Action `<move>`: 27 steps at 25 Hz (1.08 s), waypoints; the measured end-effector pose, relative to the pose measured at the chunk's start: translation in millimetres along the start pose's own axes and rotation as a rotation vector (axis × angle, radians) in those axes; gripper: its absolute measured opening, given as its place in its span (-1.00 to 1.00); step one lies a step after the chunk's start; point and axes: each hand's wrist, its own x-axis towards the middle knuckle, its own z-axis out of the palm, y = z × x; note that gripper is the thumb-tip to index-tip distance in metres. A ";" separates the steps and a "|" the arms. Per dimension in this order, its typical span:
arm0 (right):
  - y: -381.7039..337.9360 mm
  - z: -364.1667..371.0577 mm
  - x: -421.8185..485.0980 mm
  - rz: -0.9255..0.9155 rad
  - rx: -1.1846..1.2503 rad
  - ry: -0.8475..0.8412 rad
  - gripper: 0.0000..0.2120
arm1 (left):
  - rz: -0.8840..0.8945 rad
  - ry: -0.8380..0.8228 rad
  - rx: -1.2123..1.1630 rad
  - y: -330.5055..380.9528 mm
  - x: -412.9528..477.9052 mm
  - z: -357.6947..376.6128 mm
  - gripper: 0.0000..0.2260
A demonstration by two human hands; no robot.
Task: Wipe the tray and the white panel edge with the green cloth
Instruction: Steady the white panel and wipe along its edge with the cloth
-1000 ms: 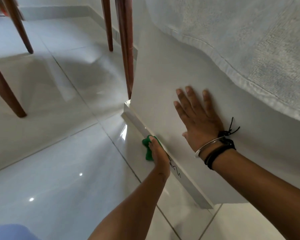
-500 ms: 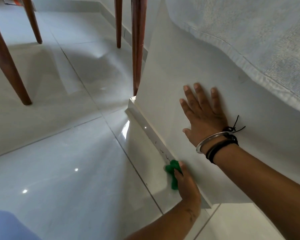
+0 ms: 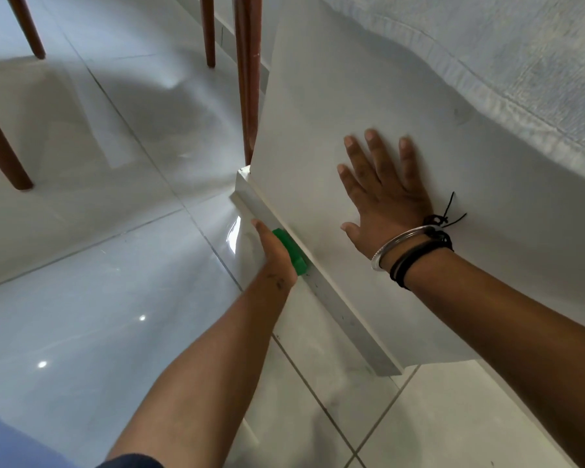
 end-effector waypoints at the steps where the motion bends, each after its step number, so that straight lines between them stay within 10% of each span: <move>1: -0.6 0.3 0.3 0.005 0.011 -0.002 -0.15 | 0.003 -0.011 0.051 -1.7 1.7 -3.2 -0.35; 20: -18.0 -0.5 11.0 0.028 -0.020 -0.036 -0.19 | -0.250 -0.097 0.048 -124.4 -80.7 0.4 -0.63; 27: -13.3 -0.2 8.8 0.031 -0.025 -0.039 -0.22 | -0.311 -0.098 -0.048 -108.4 -74.9 2.0 -0.36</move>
